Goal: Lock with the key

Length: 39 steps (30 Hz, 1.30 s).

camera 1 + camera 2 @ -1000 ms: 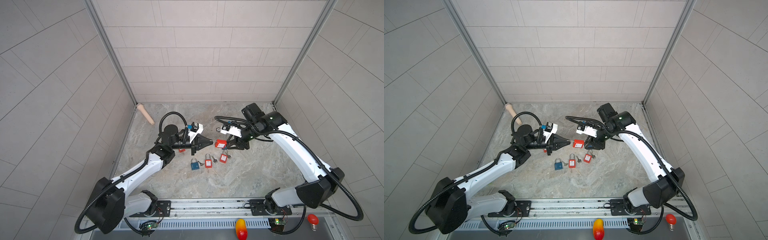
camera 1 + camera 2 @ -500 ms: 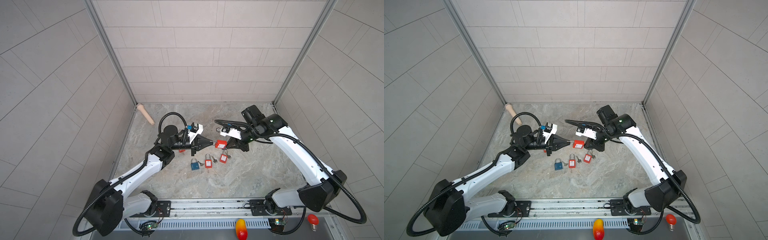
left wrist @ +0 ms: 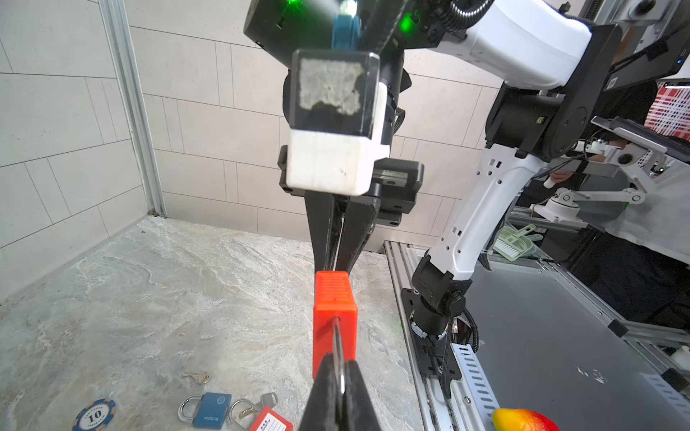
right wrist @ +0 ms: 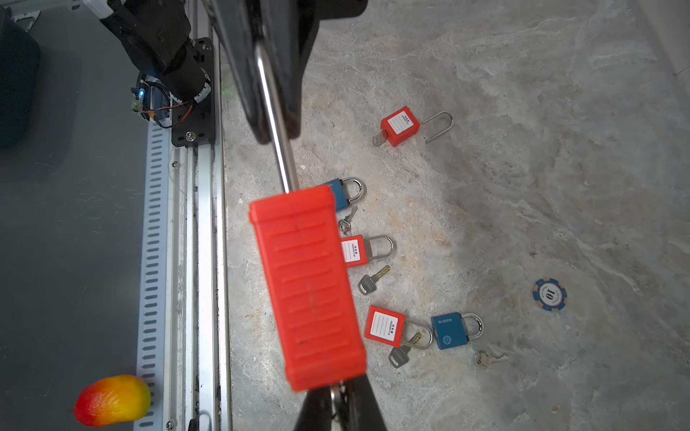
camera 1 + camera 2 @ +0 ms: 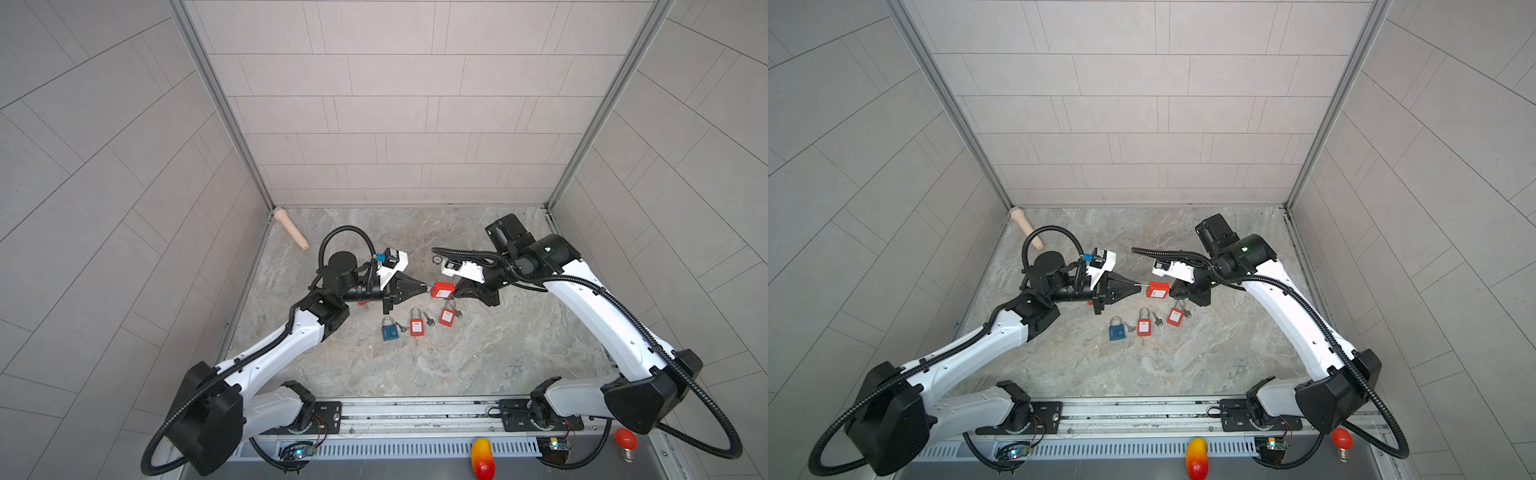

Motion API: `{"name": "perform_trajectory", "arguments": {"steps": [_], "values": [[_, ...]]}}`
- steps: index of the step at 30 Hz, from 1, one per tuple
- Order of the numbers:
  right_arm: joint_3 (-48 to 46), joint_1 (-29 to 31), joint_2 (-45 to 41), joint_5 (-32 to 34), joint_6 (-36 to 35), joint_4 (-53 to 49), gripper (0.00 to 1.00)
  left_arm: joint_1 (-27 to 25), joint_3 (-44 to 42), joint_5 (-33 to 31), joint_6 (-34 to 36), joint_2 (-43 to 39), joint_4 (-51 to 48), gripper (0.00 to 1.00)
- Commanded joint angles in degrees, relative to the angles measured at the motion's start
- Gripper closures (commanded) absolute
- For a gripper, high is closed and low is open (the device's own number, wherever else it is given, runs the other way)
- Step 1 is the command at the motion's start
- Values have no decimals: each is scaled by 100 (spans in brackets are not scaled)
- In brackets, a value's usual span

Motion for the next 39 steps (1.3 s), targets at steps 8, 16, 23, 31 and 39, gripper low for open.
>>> {"name": "perform_trajectory", "arguments": {"steps": [8, 16, 23, 31, 39], "values": [[-461, -445, -556, 263, -462, -332, 100, 423, 223, 230, 132, -290, 10, 100], [-750, -498, -693, 613, -218, -54, 100, 650, 243, 284, 158, -356, -177, 100], [-1438, -507, -957, 966, 419, 671, 100, 880, 837, 133, 1275, -399, -2519, 100], [-2044, -497, -1004, 932, 1340, 1533, 100, 885, 1536, -36, 2179, 165, -4373, 100], [-2508, -141, -711, 1340, 2782, 2639, 100, 886, 2493, -434, 2956, 1407, -6106, 100]]}}
